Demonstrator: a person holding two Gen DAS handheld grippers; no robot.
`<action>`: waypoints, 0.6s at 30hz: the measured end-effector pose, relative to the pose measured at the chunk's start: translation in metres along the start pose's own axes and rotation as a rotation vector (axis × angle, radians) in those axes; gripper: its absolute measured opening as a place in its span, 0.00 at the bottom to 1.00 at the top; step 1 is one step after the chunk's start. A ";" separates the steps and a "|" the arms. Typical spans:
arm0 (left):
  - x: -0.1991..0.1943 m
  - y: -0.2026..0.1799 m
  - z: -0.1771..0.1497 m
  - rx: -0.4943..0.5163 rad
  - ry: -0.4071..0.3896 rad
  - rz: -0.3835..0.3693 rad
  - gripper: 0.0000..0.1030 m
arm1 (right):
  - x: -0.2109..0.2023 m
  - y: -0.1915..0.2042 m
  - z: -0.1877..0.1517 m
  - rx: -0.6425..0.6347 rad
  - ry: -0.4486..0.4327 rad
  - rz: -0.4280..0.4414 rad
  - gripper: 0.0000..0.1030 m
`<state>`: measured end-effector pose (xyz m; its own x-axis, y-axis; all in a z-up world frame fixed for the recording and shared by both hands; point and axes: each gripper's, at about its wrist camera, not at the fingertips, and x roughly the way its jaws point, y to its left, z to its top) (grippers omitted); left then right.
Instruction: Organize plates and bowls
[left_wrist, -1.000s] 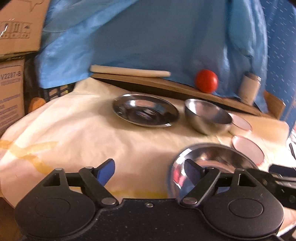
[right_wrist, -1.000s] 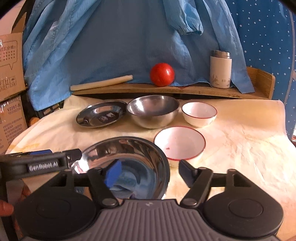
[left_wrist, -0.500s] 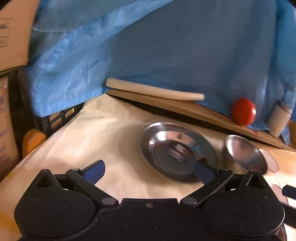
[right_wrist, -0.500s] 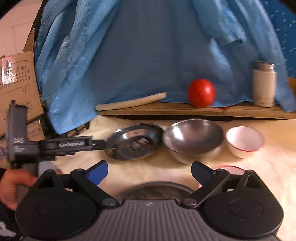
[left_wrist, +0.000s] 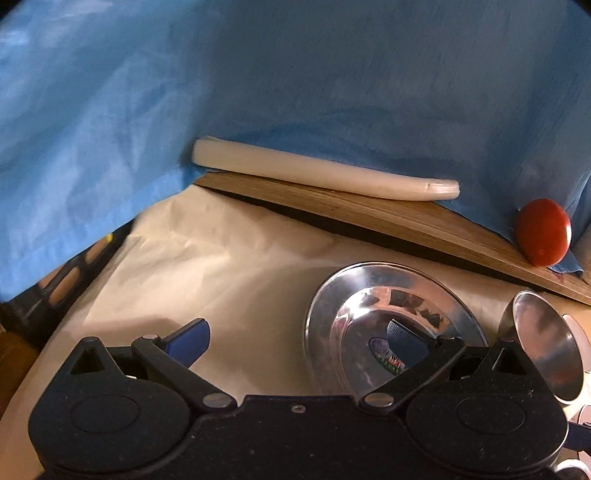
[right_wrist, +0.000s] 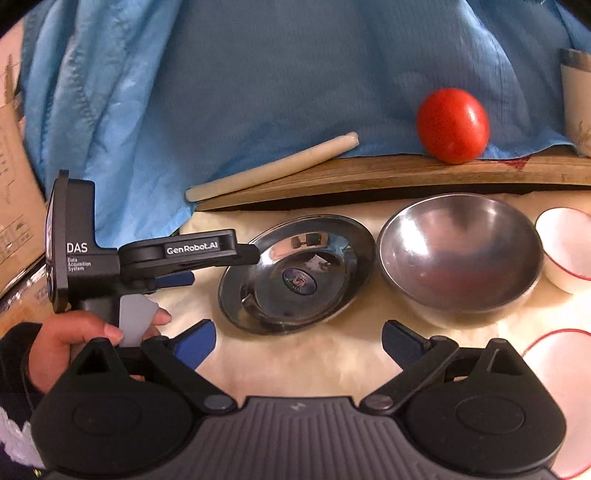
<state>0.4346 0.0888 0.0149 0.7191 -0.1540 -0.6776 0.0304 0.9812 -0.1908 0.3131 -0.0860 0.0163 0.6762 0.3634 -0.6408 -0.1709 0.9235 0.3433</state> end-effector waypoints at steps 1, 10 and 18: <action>0.003 0.000 0.001 0.001 0.005 -0.005 0.99 | 0.004 0.001 0.002 0.012 0.003 -0.005 0.96; 0.019 0.003 0.003 -0.011 0.016 -0.027 0.87 | 0.031 0.001 0.007 0.097 0.038 -0.050 0.96; 0.015 0.008 0.002 -0.029 0.003 -0.085 0.45 | 0.045 -0.004 0.005 0.154 0.059 -0.053 0.71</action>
<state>0.4469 0.0941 0.0041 0.7124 -0.2367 -0.6606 0.0705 0.9608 -0.2682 0.3479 -0.0741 -0.0103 0.6376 0.3255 -0.6983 -0.0216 0.9136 0.4061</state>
